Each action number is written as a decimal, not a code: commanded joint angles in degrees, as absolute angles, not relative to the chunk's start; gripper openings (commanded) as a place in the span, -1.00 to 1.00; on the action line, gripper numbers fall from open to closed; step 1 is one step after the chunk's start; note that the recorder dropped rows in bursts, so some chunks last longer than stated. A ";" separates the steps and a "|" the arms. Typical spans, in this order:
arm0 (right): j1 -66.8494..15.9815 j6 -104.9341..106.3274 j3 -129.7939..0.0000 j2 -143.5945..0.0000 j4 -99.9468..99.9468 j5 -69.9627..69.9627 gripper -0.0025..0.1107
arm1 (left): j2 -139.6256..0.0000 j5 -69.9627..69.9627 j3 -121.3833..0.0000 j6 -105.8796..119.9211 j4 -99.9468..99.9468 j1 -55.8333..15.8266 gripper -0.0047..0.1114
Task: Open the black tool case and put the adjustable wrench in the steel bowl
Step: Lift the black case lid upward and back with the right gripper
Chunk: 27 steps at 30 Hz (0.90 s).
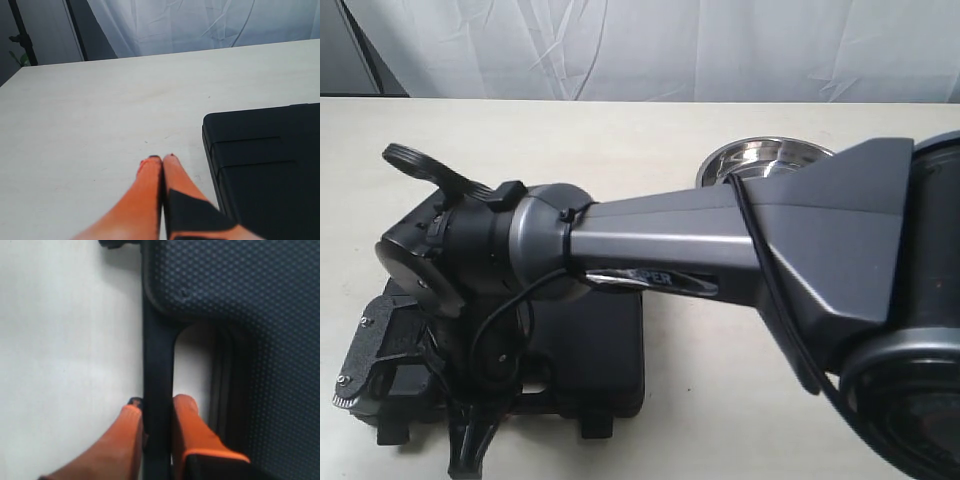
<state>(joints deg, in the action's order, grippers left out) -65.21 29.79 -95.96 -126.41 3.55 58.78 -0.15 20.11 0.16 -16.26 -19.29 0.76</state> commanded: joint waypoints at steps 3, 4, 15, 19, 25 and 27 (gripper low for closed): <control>-65.32 29.81 -96.29 -121.38 3.95 60.05 -0.95 | 0.00 19.52 0.00 -16.34 -19.31 0.99 -0.92; -65.32 29.81 -96.29 -120.73 3.47 59.92 -0.96 | 0.00 19.52 0.00 -16.34 -19.31 0.99 -0.92; -65.32 26.06 -96.29 -112.74 -11.06 56.90 -0.96 | 0.00 19.52 0.00 -16.34 -19.31 0.99 -0.92; -64.52 15.67 -96.29 -110.21 -33.52 52.12 -0.96 | 0.00 19.52 0.00 -16.34 -19.31 0.99 -0.92; -59.12 10.42 -96.29 -109.51 -39.01 47.66 -0.96 | 0.00 19.52 0.00 -16.34 -19.31 0.99 -0.92; -56.21 10.42 -96.29 -109.51 -39.24 40.70 -0.96 | 0.00 19.52 0.00 -16.34 -19.31 0.99 -0.92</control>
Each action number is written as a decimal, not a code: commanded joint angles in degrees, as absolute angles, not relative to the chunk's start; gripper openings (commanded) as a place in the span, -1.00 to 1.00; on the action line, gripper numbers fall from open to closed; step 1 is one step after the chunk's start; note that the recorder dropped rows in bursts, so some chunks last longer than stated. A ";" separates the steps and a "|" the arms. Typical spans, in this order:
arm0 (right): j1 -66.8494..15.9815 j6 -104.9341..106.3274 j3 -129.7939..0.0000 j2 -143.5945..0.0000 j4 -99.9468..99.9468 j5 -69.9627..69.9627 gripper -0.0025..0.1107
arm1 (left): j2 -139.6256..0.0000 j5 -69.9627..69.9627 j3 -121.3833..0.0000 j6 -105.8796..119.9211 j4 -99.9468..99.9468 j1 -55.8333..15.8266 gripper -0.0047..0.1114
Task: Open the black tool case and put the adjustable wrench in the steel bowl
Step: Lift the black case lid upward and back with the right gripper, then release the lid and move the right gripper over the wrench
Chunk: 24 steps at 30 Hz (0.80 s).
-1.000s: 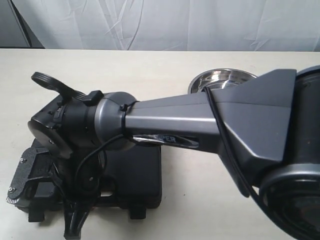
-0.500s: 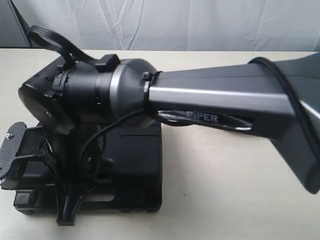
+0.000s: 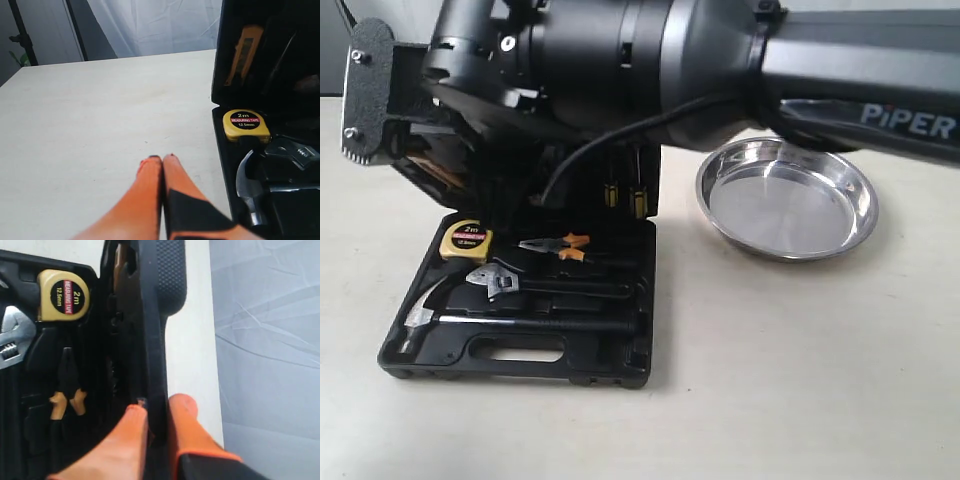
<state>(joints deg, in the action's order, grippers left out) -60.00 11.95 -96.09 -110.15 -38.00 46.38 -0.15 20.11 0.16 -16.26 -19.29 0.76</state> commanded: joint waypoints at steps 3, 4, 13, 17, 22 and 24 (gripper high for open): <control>-53.07 10.33 -96.29 -109.51 -39.24 35.55 -0.96 | 0.00 19.52 0.00 -16.34 -19.31 0.99 -0.92; -51.89 10.22 -96.29 -109.51 -39.24 34.56 -0.96 | 0.00 19.52 0.00 -16.34 -19.31 0.99 -0.92; -48.69 0.00 -96.29 -109.51 -42.06 32.76 -0.60 | 0.00 19.52 0.00 -16.34 -19.31 0.99 -0.92; -48.69 -2.46 -96.29 -109.51 -34.22 32.87 -0.57 | 0.00 19.52 0.00 -16.34 -19.31 0.99 -0.92; -48.69 -2.06 -96.29 -109.75 -26.39 31.68 -0.98 | 0.00 19.41 0.00 -16.34 -19.31 0.99 -0.92; -48.69 -1.92 -96.29 -110.16 -23.99 31.39 -0.97 | 0.00 19.41 0.00 -16.34 -19.31 0.99 -0.92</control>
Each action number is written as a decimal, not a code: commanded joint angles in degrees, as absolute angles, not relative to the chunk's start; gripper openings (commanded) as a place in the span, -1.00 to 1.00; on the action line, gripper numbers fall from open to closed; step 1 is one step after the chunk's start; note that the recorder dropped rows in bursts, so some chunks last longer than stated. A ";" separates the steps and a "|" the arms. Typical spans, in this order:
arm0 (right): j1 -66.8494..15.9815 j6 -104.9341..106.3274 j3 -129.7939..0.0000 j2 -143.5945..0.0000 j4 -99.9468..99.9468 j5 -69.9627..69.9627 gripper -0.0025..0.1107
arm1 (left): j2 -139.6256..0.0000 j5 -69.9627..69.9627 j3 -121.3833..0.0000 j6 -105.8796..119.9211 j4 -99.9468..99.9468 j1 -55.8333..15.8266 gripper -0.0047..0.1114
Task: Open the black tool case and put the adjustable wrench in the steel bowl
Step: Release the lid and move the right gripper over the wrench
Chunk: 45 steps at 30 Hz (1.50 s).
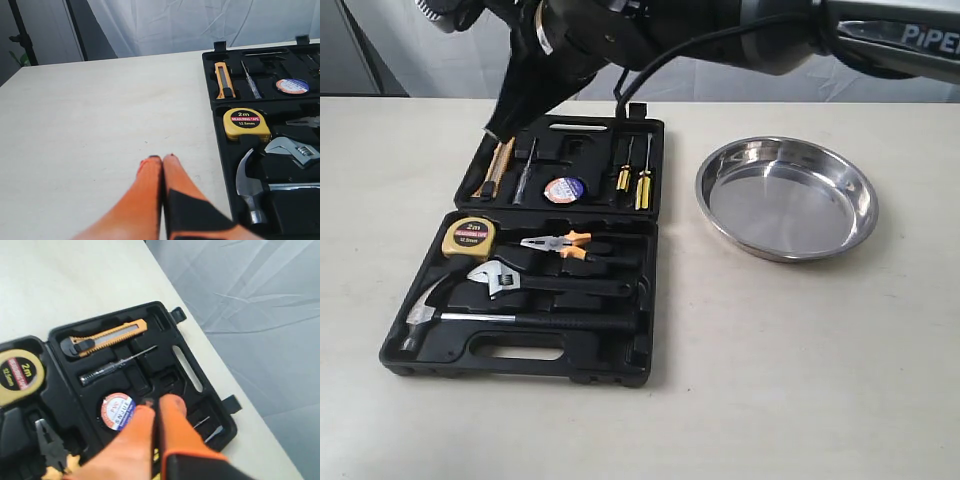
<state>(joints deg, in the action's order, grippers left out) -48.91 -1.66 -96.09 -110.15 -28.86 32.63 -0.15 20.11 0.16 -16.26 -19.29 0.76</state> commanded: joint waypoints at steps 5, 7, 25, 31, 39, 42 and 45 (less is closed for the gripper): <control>-48.69 5.66 -96.29 -112.85 -10.54 30.22 -0.97 | 0.00 19.41 0.00 -16.34 -19.31 0.99 -0.92; -48.69 13.58 -96.29 -115.02 -1.32 29.52 -0.97 | 0.00 19.41 0.00 -16.34 -19.31 0.99 -0.92; -48.55 29.09 -94.60 -121.27 20.89 62.23 -0.97 | 0.00 19.41 0.00 -16.34 -19.31 0.99 -0.92; -43.97 11.65 -83.00 -111.93 2.83 52.83 -0.97 | 0.00 19.41 0.00 -16.34 -19.31 0.99 -0.92; -33.10 10.24 -89.31 -115.86 11.30 40.34 -0.97 | 0.00 19.41 0.00 -16.34 -19.31 0.99 -0.92; -33.86 24.57 -97.30 -120.64 25.59 46.62 -0.97 | 0.00 19.41 0.00 -16.34 -19.31 0.99 -0.92; -36.35 33.06 -104.81 -125.87 32.47 58.14 -0.97 | 0.00 19.52 0.00 -16.34 -19.31 0.99 -0.92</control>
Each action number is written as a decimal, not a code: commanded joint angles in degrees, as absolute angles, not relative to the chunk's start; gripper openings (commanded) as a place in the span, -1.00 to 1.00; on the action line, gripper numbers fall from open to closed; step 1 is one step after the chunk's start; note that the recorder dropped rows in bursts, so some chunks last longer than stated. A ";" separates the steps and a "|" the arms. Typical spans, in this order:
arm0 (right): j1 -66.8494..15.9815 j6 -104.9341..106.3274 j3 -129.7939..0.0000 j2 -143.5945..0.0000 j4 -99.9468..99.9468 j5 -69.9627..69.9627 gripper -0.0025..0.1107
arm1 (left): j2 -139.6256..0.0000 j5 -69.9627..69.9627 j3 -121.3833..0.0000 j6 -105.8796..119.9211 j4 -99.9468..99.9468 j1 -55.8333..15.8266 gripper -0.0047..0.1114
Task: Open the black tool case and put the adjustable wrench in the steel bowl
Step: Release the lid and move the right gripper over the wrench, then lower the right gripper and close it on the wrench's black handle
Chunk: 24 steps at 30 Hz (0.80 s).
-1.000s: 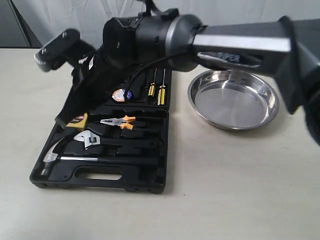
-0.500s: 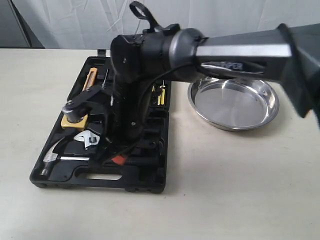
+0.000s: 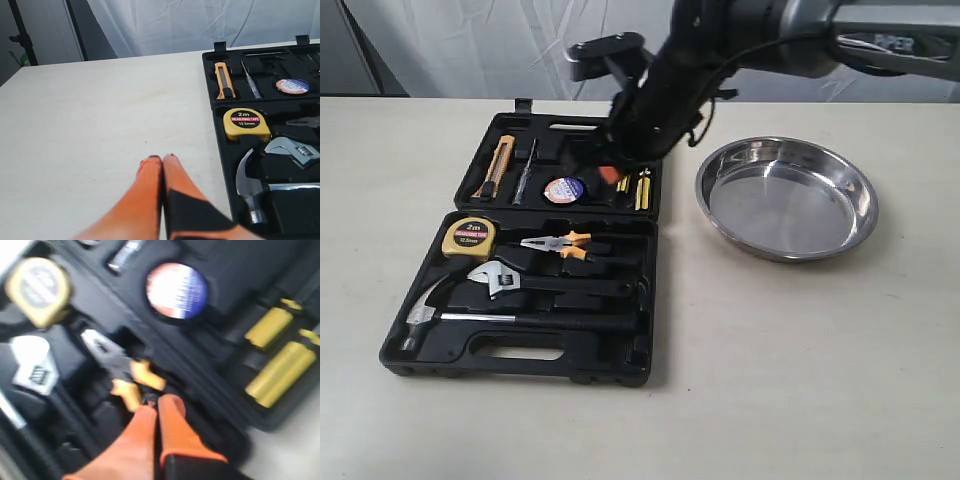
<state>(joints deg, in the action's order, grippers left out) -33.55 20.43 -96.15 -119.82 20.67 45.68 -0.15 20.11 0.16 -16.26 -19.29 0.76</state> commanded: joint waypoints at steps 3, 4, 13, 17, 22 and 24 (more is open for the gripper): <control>-39.55 35.03 -107.97 -129.21 27.88 63.98 -0.96 | 0.00 19.52 0.00 -16.34 -19.31 0.99 -0.92; -40.66 35.03 -107.98 -129.87 25.71 64.23 -0.94 | 0.00 19.52 0.00 -16.34 -19.31 0.99 -0.92; -45.96 34.89 -108.07 -133.59 14.92 59.58 -0.13 | 0.00 19.52 0.00 -16.34 -19.31 0.99 -0.92; -46.26 34.64 -108.07 -134.24 12.37 58.66 -0.06 | 0.00 19.52 0.00 -16.34 -19.31 0.99 -0.92; -46.26 34.64 -108.07 -135.61 10.82 56.99 -0.15 | 0.00 19.52 0.00 -16.34 -19.31 0.99 -0.92; -46.26 34.64 -108.07 -136.29 10.51 56.30 -0.15 | 0.00 19.52 0.00 -16.34 -19.31 0.99 -0.92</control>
